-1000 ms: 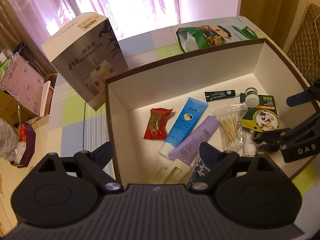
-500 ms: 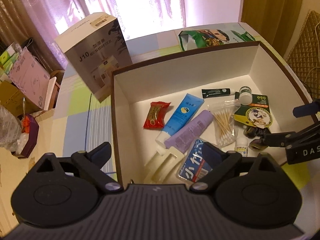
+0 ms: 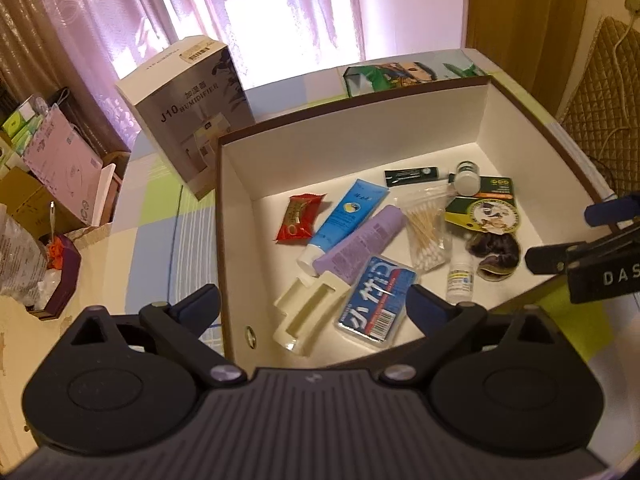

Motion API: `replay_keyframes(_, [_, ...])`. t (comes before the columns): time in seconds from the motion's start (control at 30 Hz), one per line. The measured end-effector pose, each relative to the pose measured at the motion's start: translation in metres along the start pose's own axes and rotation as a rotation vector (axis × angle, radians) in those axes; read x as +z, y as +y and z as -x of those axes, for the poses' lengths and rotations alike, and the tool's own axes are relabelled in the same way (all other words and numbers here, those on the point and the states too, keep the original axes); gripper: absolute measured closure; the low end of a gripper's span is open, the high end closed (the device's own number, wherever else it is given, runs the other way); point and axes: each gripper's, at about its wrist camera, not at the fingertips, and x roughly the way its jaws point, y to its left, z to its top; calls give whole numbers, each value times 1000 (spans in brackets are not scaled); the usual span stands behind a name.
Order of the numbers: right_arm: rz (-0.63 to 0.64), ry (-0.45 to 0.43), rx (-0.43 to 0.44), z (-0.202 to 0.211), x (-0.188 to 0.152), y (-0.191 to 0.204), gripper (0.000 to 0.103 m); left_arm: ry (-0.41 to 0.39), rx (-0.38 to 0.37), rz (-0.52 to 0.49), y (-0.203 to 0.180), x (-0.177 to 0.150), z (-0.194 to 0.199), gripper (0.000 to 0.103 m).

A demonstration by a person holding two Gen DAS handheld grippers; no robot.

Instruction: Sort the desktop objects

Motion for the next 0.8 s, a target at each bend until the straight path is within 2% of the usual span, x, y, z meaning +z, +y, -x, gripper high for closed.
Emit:
replay_keyframes(0.1, [8,-11,-11,4,-4,4,8,3,-17,21,-2,-3,3,5])
replay_keyframes(0.43, [27,-62,-32,17,-15,9,8,-87,84,-12,-12,-12,27,6])
replay_keyframes(0.8, [-15,-73,-39,25,-29,5,8,-70,67,4,-14,-30,39,6])
